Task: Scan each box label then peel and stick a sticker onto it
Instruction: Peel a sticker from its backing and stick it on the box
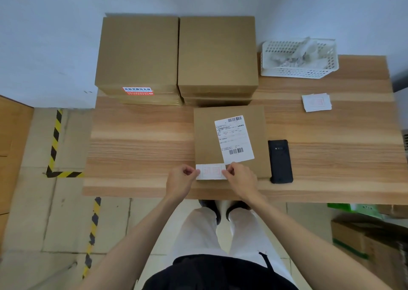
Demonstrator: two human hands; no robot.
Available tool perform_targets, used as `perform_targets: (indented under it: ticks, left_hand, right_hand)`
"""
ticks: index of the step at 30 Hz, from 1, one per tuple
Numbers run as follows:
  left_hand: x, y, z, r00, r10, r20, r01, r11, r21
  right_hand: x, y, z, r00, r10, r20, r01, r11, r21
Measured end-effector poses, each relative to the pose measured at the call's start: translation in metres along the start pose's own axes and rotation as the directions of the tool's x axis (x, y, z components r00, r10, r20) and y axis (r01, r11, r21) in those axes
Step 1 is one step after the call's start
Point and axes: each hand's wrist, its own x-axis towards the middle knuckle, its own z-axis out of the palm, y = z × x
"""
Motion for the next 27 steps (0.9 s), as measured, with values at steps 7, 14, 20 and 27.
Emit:
perform_targets:
  ticks: [7,14,20,27]
  left_hand:
    - [0.014,-0.004,-0.004,0.998,-0.043,0.042,0.040,0.998,0.054]
    - [0.024,0.001,-0.003,0.990,-0.065,0.127,0.050,0.991,0.125]
    - [0.024,-0.009,-0.009,0.983,-0.027,0.182,0.005,0.993,0.120]
    - [0.018,-0.016,-0.011,0.968,0.052,0.244,-0.111,0.966,0.235]
  right_hand:
    - [0.001,0.000,-0.003,0.996,0.073,-0.047,-0.078,0.990,-0.121]
    - [0.011,0.000,-0.006,0.988,0.149,-0.032,-0.150,0.987,-0.048]
    - [0.003,0.011,-0.015,0.995,0.102,0.004,-0.102,0.995,-0.021]
    - [-0.002,0.019,-0.015,0.998,0.056,0.043,-0.049,0.987,-0.151]
